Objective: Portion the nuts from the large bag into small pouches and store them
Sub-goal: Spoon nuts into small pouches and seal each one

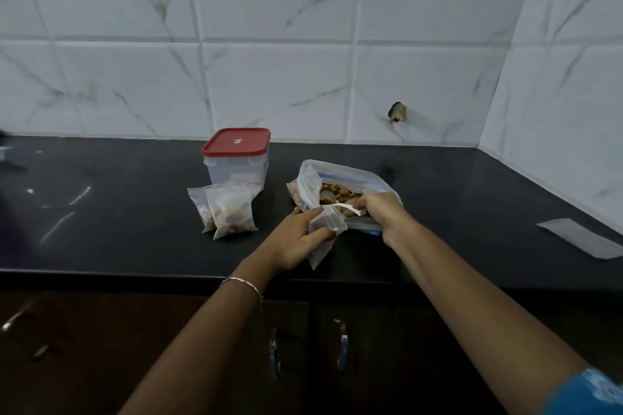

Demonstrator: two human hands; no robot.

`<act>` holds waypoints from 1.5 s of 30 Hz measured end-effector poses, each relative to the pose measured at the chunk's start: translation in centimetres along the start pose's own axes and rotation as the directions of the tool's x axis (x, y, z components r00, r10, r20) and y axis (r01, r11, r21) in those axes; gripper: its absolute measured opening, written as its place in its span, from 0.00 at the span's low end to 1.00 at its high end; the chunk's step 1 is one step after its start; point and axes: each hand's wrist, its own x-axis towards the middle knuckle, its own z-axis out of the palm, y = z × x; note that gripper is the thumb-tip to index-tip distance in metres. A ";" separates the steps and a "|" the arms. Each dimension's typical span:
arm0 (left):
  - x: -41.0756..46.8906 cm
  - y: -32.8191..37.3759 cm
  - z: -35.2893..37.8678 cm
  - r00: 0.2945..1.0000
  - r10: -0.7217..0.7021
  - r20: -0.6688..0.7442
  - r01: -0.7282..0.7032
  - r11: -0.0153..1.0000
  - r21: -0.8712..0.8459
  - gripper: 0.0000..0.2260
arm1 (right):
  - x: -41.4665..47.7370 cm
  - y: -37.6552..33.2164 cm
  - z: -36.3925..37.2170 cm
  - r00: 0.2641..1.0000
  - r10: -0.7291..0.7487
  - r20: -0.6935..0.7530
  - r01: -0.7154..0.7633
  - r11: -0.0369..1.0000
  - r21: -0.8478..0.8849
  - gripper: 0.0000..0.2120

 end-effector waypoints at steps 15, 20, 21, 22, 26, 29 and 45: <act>0.0 0.2 -0.4 0.984 -0.001 -0.179 -0.022 0.992 -0.128 0.10 | -0.2 -1.2 -0.8 0.994 0.074 0.080 -0.091 0.967 0.239 0.07; 0.0 0.2 -0.6 0.948 -0.032 -0.317 -0.051 0.967 -0.250 0.12 | -0.5 -1.3 -1.5 0.998 0.033 0.051 -0.042 0.979 0.201 0.08; 0.0 0.2 -0.6 0.943 -0.040 -0.331 -0.047 0.967 -0.252 0.12 | -0.7 -1.4 -1.6 0.998 0.023 0.053 -0.033 0.980 0.198 0.08; 0.1 0.1 -0.6 0.939 -0.053 -0.339 -0.035 0.968 -0.249 0.12 | -0.8 -1.5 -1.7 0.999 0.013 0.053 -0.023 0.980 0.200 0.08; 0.5 -0.6 -0.5 0.947 -0.116 -0.298 0.028 0.958 -0.284 0.19 | -1.2 -2.0 -2.2 0.997 -0.019 0.077 0.004 0.981 0.194 0.10; 0.4 -0.5 -0.5 0.957 -0.131 -0.259 0.065 0.967 -0.248 0.25 | -2.0 -2.7 -2.5 0.993 -0.066 0.093 0.045 0.976 0.215 0.12; 0.6 -0.7 -0.3 0.944 -0.135 -0.301 0.060 0.967 -0.246 0.16 | -6.3 -4.6 -1.0 0.816 -0.537 0.212 0.515 0.510 -0.690 0.12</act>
